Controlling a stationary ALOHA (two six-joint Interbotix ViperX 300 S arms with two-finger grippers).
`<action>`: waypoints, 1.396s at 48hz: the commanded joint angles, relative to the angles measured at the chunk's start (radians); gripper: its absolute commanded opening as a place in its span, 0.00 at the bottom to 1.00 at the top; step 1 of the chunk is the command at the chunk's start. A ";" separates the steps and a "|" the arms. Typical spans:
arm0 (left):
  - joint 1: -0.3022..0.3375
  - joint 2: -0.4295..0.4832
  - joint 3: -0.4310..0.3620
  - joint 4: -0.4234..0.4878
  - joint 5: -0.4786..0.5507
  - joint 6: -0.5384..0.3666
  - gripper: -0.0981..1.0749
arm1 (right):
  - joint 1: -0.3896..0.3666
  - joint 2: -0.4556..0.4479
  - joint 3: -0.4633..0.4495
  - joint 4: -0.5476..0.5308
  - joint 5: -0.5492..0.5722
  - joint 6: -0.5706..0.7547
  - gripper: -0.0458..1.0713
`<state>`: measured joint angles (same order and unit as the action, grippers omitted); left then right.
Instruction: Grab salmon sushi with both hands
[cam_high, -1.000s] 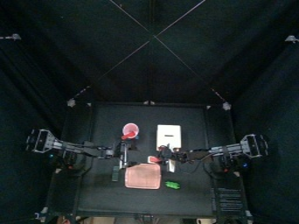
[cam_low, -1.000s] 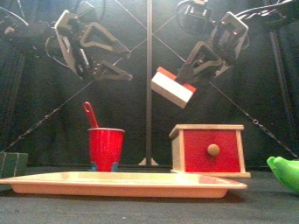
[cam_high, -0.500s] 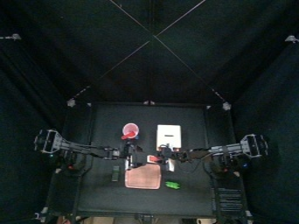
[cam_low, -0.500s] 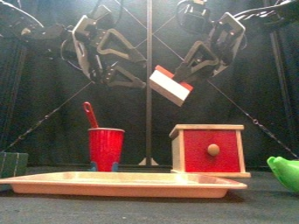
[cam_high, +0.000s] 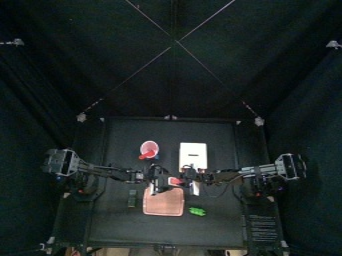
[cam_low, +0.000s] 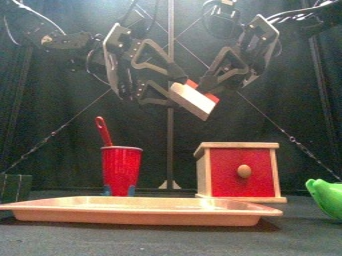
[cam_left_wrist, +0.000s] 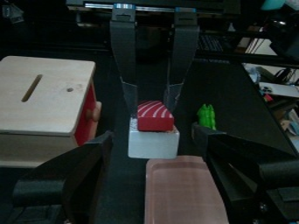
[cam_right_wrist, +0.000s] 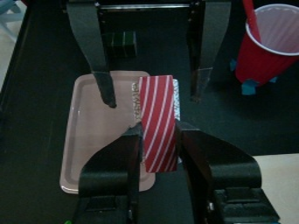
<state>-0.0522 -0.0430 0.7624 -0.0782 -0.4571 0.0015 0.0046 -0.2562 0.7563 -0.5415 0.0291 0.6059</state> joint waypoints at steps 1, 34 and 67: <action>0.005 0.002 -0.028 0.002 -0.003 0.002 0.96 | -0.005 -0.028 -0.026 0.000 -0.012 -0.002 0.42; 0.023 0.025 -0.051 0.002 -0.005 0.002 0.78 | -0.005 -0.028 -0.026 0.000 -0.014 -0.002 0.42; 0.037 0.006 -0.032 0.025 0.002 0.002 0.45 | -0.005 -0.028 -0.026 0.000 -0.014 0.003 0.42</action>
<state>-0.0245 -0.0169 0.7409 -0.0583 -0.4510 0.0015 0.0046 -0.2562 0.7563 -0.5430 0.0261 0.6059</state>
